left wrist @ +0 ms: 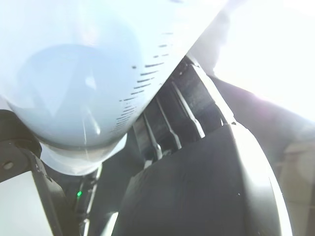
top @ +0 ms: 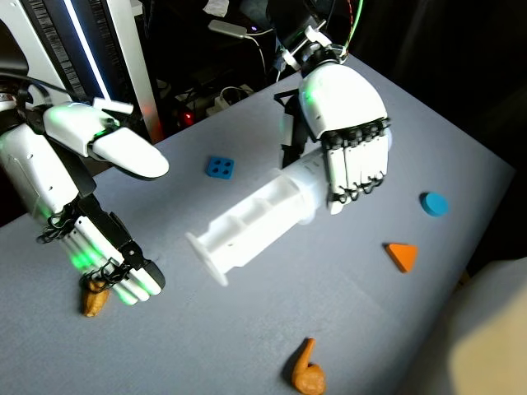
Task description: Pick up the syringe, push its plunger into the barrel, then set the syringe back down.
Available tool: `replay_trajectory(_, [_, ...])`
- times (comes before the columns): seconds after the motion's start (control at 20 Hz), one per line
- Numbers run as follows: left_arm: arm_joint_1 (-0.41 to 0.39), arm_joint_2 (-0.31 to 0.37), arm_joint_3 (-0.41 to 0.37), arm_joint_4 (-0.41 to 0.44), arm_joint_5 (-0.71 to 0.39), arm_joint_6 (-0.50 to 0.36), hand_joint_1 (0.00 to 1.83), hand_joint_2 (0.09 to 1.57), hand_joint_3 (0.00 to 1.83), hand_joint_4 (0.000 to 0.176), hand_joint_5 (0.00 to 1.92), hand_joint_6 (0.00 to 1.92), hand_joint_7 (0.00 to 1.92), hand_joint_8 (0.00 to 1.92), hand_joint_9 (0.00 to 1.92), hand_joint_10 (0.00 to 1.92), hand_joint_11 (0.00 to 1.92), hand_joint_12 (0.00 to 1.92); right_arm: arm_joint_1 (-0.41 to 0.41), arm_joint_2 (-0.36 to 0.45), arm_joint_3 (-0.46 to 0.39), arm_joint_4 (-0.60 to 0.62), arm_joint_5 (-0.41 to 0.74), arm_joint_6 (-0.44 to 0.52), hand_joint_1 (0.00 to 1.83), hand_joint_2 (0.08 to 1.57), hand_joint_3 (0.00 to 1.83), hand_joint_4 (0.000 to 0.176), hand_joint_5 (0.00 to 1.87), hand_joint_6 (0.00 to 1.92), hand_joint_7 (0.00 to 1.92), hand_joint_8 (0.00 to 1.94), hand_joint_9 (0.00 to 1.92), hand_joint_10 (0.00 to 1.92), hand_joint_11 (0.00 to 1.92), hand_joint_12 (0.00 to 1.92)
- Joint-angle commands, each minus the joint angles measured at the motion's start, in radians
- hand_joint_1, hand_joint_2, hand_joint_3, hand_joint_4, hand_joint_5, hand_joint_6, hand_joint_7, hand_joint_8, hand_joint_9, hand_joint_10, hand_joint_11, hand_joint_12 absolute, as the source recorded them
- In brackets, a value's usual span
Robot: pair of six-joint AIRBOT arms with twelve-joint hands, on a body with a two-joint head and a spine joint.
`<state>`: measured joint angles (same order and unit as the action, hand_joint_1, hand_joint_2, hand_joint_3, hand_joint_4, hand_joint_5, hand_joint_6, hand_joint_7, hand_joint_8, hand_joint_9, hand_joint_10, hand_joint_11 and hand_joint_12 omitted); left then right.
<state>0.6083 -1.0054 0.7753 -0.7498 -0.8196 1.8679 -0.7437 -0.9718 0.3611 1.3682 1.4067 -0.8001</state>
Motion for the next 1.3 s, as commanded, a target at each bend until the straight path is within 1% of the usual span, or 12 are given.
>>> replay_trajectory(0.0, [-0.003,0.004,-0.003,0.065,-0.102,-0.005,1.37,1.12,0.0,0.0,0.98,0.84,0.97,1.08,0.85,1.27,0.77,1.13,0.017,-0.003,0.016,-0.092,0.065,0.013,0.01,1.09,0.0,0.067,0.11,0.0,0.09,0.0,0.04,0.0,0.0,0.37])
replay_trajectory(0.1, [0.01,0.004,-0.001,0.084,-0.106,-0.021,1.37,1.12,0.0,0.0,0.98,0.85,0.98,1.07,0.84,1.27,0.77,1.13,0.02,-0.02,0.043,-0.092,0.046,0.011,0.0,1.09,0.0,0.066,0.11,0.0,0.08,0.0,0.04,0.0,0.0,0.37])
replay_trajectory(0.2, [0.019,0.004,0.002,0.088,-0.104,-0.028,1.37,1.12,0.0,0.0,0.97,0.84,1.0,1.06,0.84,1.27,0.77,1.14,0.02,-0.039,0.067,-0.09,0.024,0.008,0.0,1.1,0.0,0.067,0.11,0.0,0.06,0.0,0.02,0.0,0.0,0.27])
replay_trajectory(0.35, [0.026,0.003,0.005,0.088,-0.112,-0.035,1.38,1.11,0.0,0.0,0.98,0.83,1.01,1.03,0.85,1.26,0.78,1.14,0.031,-0.058,0.07,-0.063,0.011,0.003,0.0,1.1,0.0,0.066,0.12,0.0,0.08,0.0,0.04,0.0,0.0,0.36])
replay_trajectory(0.55, [0.023,0.003,0.008,0.095,-0.112,-0.036,1.37,1.11,0.0,0.0,0.98,0.83,1.02,1.03,0.84,1.26,0.77,1.15,0.052,-0.078,0.068,0.004,-0.005,0.0,0.0,1.1,0.0,0.065,0.13,0.0,0.12,0.01,0.07,0.01,0.0,0.42])
replay_trajectory(0.6, [0.022,0.003,0.009,0.095,-0.111,-0.036,1.37,1.11,0.0,0.0,0.98,0.83,1.01,1.04,0.85,1.26,0.76,1.15,0.062,-0.083,0.068,0.008,-0.01,0.001,0.0,1.1,0.0,0.065,0.13,0.0,0.11,0.0,0.06,0.0,0.0,0.4])
replay_trajectory(0.7, [0.021,0.003,0.012,0.095,-0.107,-0.036,1.38,1.11,0.0,0.0,1.01,0.79,1.0,1.04,0.85,1.25,0.75,1.12,0.079,-0.095,0.069,0.008,-0.031,0.0,0.0,1.1,0.0,0.065,0.14,0.0,0.09,0.0,0.04,0.0,0.0,0.34])
replay_trajectory(0.85, [0.023,0.002,0.013,0.095,-0.103,-0.036,1.38,1.11,0.0,0.0,0.98,0.81,1.03,1.01,0.85,1.25,0.76,1.15,0.096,-0.115,0.076,0.008,-0.065,-0.014,0.0,1.1,0.0,0.066,0.13,0.0,0.1,0.0,0.04,0.0,0.0,0.36])
replay_trajectory(0.95, [0.024,0.001,0.013,0.095,-0.101,-0.035,1.37,1.12,0.0,0.0,0.94,0.88,1.02,1.02,0.85,1.27,0.76,1.16,0.098,-0.128,0.08,0.003,-0.079,-0.021,0.0,1.1,0.0,0.066,0.13,0.0,0.1,0.0,0.04,0.0,0.0,0.34])
replay_trajectory(1.05, [0.023,0.0,0.013,0.095,-0.101,-0.035,1.37,1.12,0.0,0.0,0.96,0.89,1.02,1.02,0.82,1.27,0.75,1.16,0.098,-0.136,0.08,-0.012,-0.089,-0.023,0.0,1.1,0.0,0.066,0.12,0.0,0.08,0.0,0.03,0.0,0.0,0.33])
replay_trajectory(1.15, [0.022,-0.001,0.013,0.095,-0.101,-0.034,1.38,1.11,0.0,0.0,0.97,0.86,1.01,1.03,0.84,1.26,0.79,1.16,0.098,-0.148,0.08,-0.025,-0.097,-0.027,0.0,1.1,0.0,0.067,0.13,0.0,0.07,0.0,0.01,0.0,0.0,0.28])
replay_trajectory(1.25, [0.022,0.0,0.01,0.095,-0.099,-0.033,1.38,1.11,0.0,0.0,0.99,0.83,1.0,1.03,0.84,1.26,0.78,1.15,0.1,-0.167,0.081,-0.028,-0.104,-0.035,0.0,1.1,0.0,0.067,0.12,0.0,0.06,0.0,0.01,0.0,0.0,0.27])
